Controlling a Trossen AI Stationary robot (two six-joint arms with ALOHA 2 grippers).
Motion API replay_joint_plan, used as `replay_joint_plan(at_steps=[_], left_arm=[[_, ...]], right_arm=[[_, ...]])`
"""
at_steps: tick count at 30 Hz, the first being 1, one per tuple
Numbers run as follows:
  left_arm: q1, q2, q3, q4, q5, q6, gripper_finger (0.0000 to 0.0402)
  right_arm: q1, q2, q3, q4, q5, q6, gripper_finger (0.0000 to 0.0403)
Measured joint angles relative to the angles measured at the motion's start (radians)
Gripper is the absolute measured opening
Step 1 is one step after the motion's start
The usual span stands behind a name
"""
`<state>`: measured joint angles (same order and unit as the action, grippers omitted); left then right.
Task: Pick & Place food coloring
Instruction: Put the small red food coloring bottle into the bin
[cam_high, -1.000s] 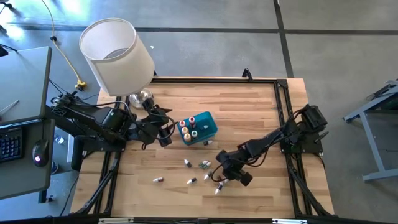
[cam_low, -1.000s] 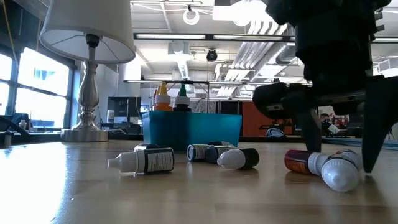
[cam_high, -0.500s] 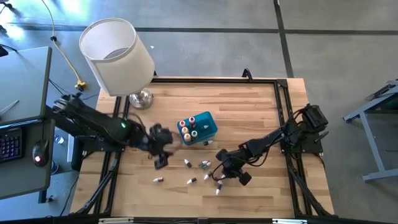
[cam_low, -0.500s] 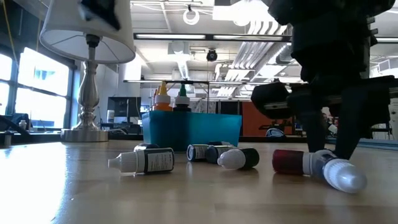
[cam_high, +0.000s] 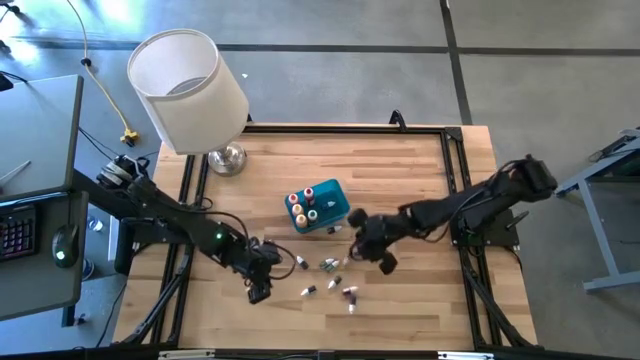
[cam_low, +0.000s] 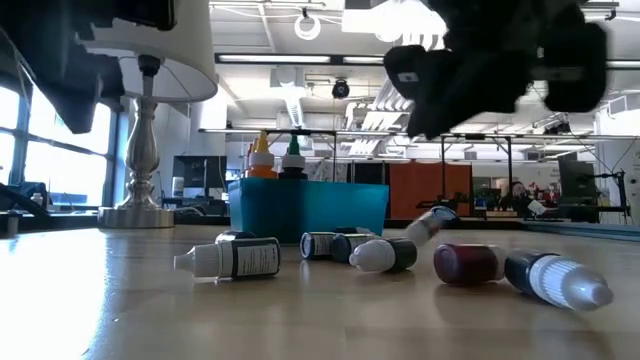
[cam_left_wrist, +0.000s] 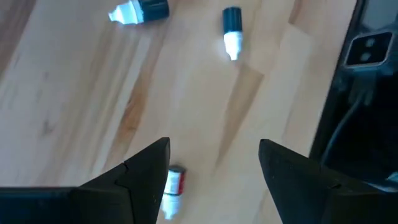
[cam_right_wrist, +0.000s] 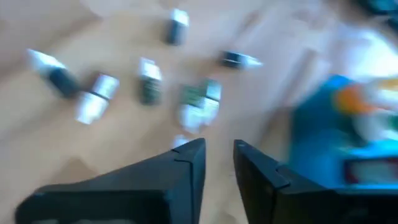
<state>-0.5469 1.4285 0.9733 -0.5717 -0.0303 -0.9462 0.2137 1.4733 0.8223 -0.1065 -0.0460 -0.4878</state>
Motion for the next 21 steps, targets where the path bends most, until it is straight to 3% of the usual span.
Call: replay_joint_plan(at_steps=[4,8,10,17,21], left_arm=[[-0.007,0.003,-0.001,-0.008,-0.007,-0.036,0.0243],[-0.011,0.003,0.0,-0.01,-0.036,-0.054,0.0243],[-0.011,0.004,0.0,-0.017,-0.037,-0.061,0.0243],[-0.01,0.043,0.0,-0.029,-0.022,-0.054,0.0243],[-0.011,0.105,0.0,-0.033,0.059,-0.054,0.0243]], right_arm=[[-0.122,-0.025,0.001,0.063,0.06,-0.078,0.0034],[-0.223,-0.01,0.001,0.051,-0.175,0.029,0.001],[-0.227,0.0,0.001,0.034,-0.227,0.038,0.0009],[-0.194,0.054,-0.001,0.032,-0.201,-0.011,0.0076],[-0.166,0.06,-0.001,0.048,-0.079,-0.05,0.012]])
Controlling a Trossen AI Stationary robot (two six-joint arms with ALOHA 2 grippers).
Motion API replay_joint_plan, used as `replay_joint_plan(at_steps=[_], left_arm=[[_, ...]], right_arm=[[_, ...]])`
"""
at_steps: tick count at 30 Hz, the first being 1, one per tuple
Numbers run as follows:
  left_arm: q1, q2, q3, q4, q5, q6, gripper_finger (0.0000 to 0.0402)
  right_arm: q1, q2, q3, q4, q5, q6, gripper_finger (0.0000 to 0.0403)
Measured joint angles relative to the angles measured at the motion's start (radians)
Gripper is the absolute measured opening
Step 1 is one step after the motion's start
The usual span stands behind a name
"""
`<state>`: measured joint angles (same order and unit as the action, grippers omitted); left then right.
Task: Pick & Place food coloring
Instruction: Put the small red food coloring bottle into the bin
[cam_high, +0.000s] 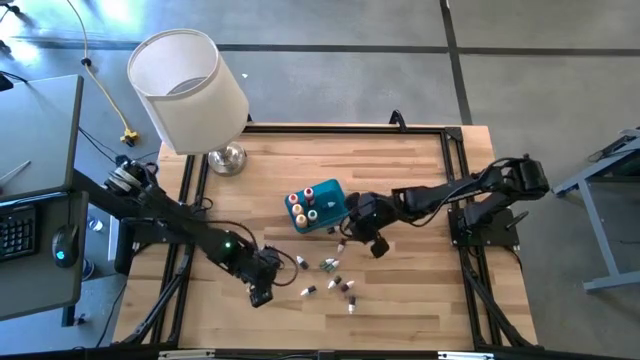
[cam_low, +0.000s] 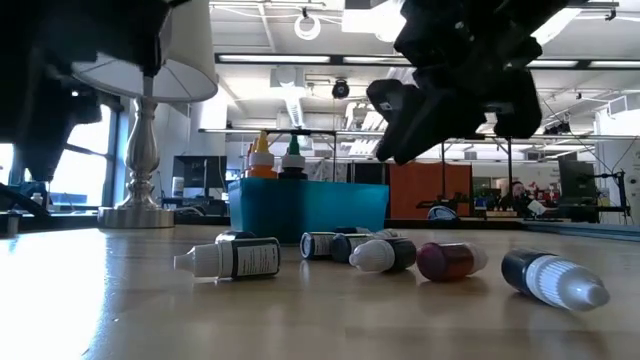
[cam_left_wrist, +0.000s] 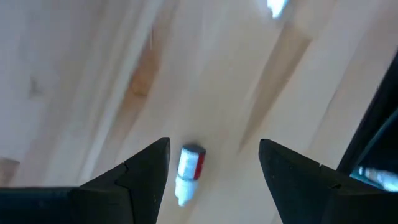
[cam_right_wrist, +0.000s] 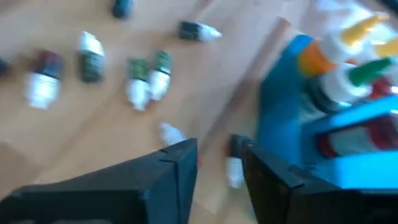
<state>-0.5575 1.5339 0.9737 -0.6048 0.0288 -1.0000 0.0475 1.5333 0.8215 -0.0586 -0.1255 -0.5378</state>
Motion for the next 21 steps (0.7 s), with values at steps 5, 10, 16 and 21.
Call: replay_joint_plan(at_steps=[5,10,16,21], left_arm=[[0.0,0.088,0.0,-0.01,0.099,0.028,0.0243],[0.0,0.138,-0.002,-0.057,0.122,0.044,0.0243],[0.0,0.169,0.002,-0.056,0.105,0.071,0.0243],[-0.002,0.188,0.004,-0.059,0.096,0.11,0.0242]], right_arm=[[0.012,0.0,0.0,0.012,0.089,-0.024,0.0144],[0.013,0.0,0.0,0.014,0.084,-0.023,0.0145],[0.013,0.0,0.0,0.019,0.085,-0.008,0.0143],[0.013,-0.001,0.0,0.02,0.085,-0.005,0.0142]])
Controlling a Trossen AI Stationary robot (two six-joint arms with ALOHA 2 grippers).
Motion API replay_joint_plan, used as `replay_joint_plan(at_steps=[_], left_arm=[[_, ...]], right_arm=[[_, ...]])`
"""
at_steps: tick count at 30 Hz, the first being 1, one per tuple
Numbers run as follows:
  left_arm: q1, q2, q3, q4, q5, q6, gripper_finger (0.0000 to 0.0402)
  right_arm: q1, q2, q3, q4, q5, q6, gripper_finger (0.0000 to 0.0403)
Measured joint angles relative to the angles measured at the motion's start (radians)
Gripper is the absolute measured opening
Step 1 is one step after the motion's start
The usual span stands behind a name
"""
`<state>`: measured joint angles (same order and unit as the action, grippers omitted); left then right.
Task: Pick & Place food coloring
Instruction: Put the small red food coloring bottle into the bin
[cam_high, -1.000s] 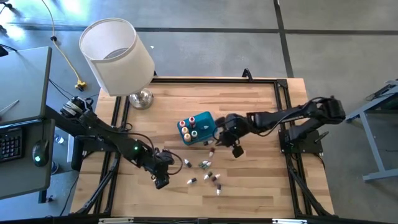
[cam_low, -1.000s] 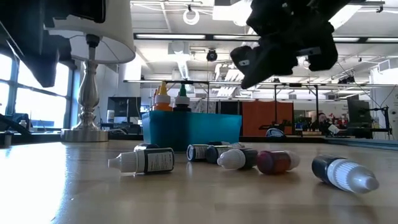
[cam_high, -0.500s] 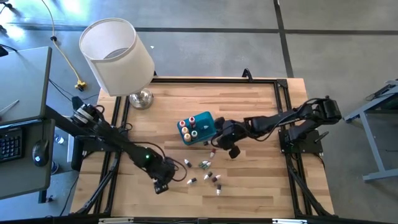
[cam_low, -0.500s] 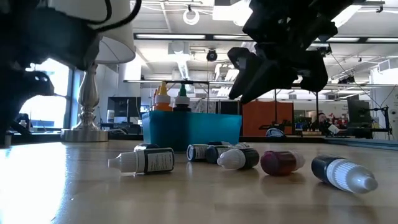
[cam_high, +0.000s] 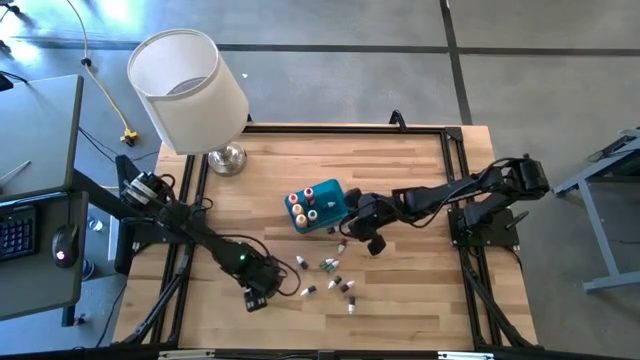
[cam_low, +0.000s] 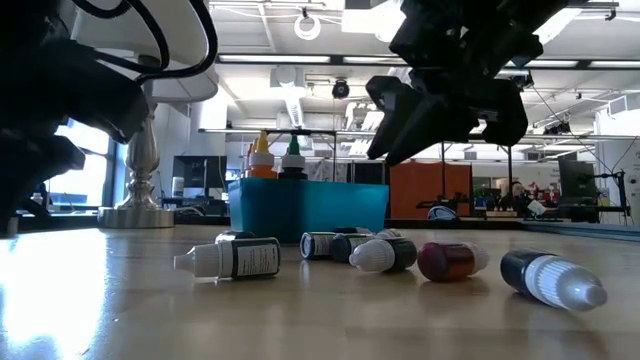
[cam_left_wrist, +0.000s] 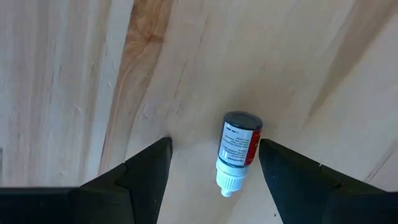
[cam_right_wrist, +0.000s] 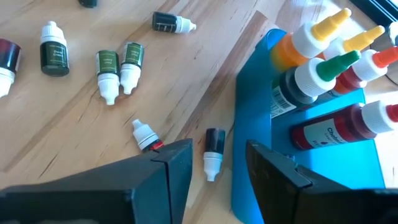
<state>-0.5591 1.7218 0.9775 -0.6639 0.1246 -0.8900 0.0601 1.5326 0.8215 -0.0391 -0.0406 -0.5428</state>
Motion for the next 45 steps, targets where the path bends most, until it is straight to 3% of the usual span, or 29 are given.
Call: replay_joint_plan(at_steps=[4,13,18,24,29,37,45], left_arm=[[0.002,0.002,-0.002,-0.003,-0.021,0.032,0.0216],[0.003,0.001,0.006,-0.025,-0.071,0.055,0.0103],[0.02,-0.003,0.085,-0.001,-0.206,0.124,0.0057],[0.103,-0.005,0.229,-0.016,-0.406,0.357,0.0065],[0.238,-0.005,0.328,0.004,-0.566,0.608,0.0078],[0.503,-0.006,0.387,0.225,-0.449,0.928,0.008],[0.699,0.025,0.385,0.194,-0.253,0.967,0.0081]], right_arm=[[0.0,-0.002,0.0,0.003,0.0,-0.005,0.014],[0.004,-0.015,0.0,-0.006,0.001,0.018,0.0138],[0.032,-0.08,0.0,-0.05,0.02,0.063,0.0138],[0.077,-0.178,0.003,-0.16,0.034,0.142,0.0138],[0.108,-0.228,0.003,-0.316,0.031,0.279,0.0138],[0.156,-0.231,0.002,-0.39,0.031,0.387,0.0138],[0.186,-0.231,0.002,-0.39,0.031,0.381,0.0138]])
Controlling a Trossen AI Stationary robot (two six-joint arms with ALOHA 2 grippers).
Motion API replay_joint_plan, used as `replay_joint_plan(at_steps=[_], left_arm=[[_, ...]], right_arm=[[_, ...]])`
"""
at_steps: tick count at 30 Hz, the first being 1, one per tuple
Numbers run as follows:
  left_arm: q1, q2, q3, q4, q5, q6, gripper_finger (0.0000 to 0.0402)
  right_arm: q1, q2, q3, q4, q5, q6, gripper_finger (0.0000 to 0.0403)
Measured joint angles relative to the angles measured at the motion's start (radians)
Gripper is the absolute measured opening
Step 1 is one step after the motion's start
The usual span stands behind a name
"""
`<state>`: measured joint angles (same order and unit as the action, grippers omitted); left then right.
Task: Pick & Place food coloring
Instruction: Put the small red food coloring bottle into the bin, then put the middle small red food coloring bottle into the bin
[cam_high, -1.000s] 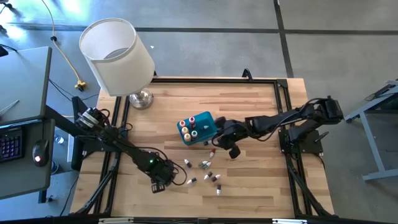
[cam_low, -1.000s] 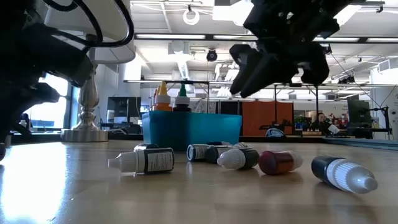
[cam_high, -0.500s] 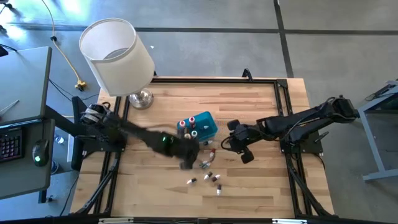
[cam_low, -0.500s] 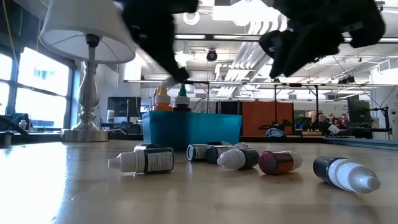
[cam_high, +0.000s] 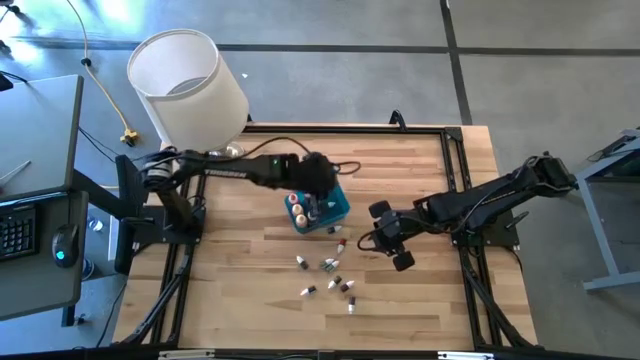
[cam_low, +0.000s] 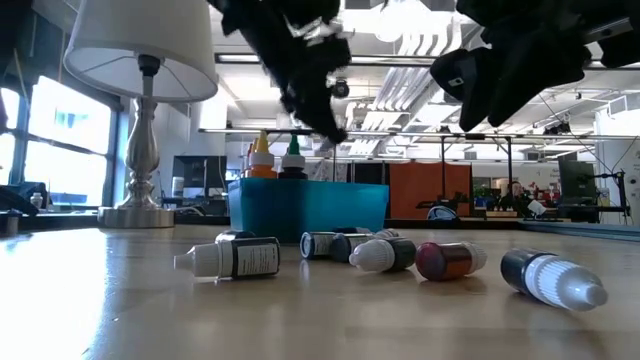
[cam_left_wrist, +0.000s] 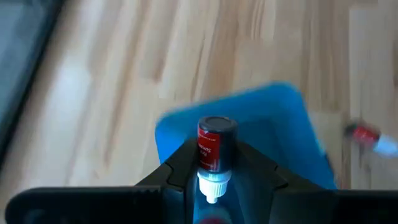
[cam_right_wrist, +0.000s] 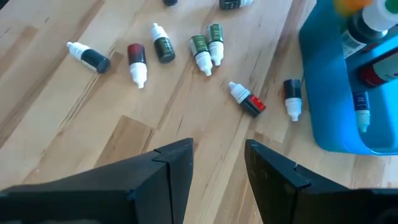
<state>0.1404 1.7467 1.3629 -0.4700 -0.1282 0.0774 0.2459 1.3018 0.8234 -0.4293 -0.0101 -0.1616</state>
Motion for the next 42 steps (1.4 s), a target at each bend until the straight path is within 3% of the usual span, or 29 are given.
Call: replay_joint_plan(at_steps=[5,10,14,21,29,36,42], left_arm=[[0.019,0.072,-0.001,-0.007,0.064,0.03,0.0088],[0.002,0.102,0.0,0.025,0.044,0.082,0.0142],[-0.004,0.105,0.009,0.019,-0.013,0.074,0.0188],[-0.003,0.098,0.156,-0.106,-0.014,0.031,0.021],[-0.004,0.096,0.439,-0.333,-0.035,0.03,0.0211],[-0.004,0.096,0.627,-0.5,-0.047,-0.003,0.0211],[-0.004,0.096,0.673,-0.541,-0.047,-0.003,0.0211]], right_arm=[[0.0,0.0,-0.015,0.046,0.032,-0.003,0.0138],[0.0,0.0,-0.128,0.255,0.024,-0.12,0.0138],[0.0,0.001,-0.245,0.473,0.004,-0.217,0.0138],[-0.002,0.023,-0.394,0.964,-0.101,-0.132,0.0138],[-0.067,0.243,-0.26,0.924,-0.142,-0.222,0.0138],[-0.118,0.402,-0.04,0.576,-0.143,-0.303,0.0138],[-0.131,0.488,0.103,0.397,-0.13,-0.397,0.0138]])
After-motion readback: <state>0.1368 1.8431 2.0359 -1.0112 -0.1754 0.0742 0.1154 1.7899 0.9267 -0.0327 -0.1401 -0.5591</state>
